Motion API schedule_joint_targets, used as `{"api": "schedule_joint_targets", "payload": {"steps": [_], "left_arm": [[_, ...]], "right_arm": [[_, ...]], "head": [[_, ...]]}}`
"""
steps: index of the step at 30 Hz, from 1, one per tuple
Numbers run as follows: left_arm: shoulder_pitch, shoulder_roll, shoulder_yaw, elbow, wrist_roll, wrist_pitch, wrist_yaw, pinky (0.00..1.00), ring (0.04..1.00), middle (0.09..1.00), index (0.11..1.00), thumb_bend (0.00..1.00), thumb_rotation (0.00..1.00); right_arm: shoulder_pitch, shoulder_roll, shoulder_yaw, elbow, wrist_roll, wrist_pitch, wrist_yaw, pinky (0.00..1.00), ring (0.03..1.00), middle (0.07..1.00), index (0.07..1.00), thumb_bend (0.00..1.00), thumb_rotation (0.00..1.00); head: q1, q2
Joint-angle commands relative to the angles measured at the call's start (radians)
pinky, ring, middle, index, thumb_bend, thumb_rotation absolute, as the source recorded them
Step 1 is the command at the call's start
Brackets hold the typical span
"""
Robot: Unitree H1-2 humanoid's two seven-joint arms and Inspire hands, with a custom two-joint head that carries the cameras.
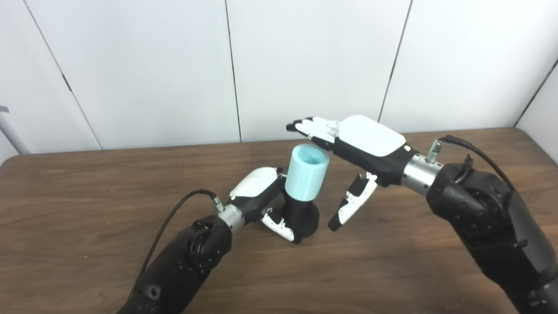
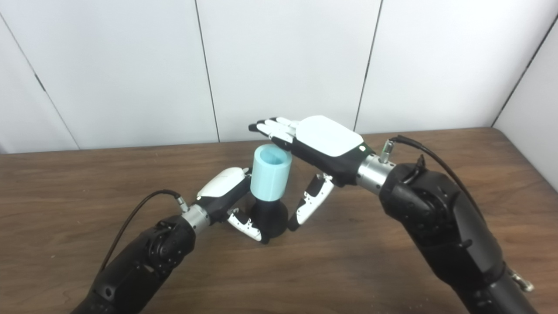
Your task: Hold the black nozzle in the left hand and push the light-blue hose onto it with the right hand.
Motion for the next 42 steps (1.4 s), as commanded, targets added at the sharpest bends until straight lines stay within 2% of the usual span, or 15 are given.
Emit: {"api": "schedule_joint_targets", "payload": {"steps": [1, 5, 20, 42], "left_arm": [[0.055, 0.006, -0.052, 0.064, 0.039, 0.039, -0.103, 1.00, 0.585, 0.481, 0.485, 0.53, 0.00], [0.058, 0.002, -0.053, 0.066, 0.041, 0.042, -0.099, 1.00, 0.588, 0.481, 0.485, 0.53, 0.00], [0.057, 0.005, -0.048, 0.062, 0.034, 0.036, -0.100, 1.00, 0.586, 0.482, 0.484, 0.53, 0.00], [0.051, -0.004, -0.049, 0.059, 0.031, 0.060, -0.120, 1.00, 0.580, 0.480, 0.486, 0.53, 0.00]], "right_arm": [[-0.026, -0.025, -0.021, -0.033, 0.028, -0.030, -0.003, 0.97, 1.000, 1.000, 1.000, 0.86, 0.51], [-0.018, -0.026, -0.024, -0.032, 0.035, -0.040, -0.005, 0.98, 1.000, 1.000, 1.000, 0.83, 0.55], [0.006, -0.016, -0.010, -0.018, 0.040, -0.064, 0.000, 0.99, 1.000, 1.000, 1.000, 0.79, 0.56], [0.001, -0.019, 0.100, -0.015, 0.017, -0.071, 0.073, 1.00, 1.000, 1.000, 0.980, 0.78, 0.62]], "head": [[0.000, 0.000], [0.000, 0.000], [0.000, 0.006], [0.009, 0.018]]}}
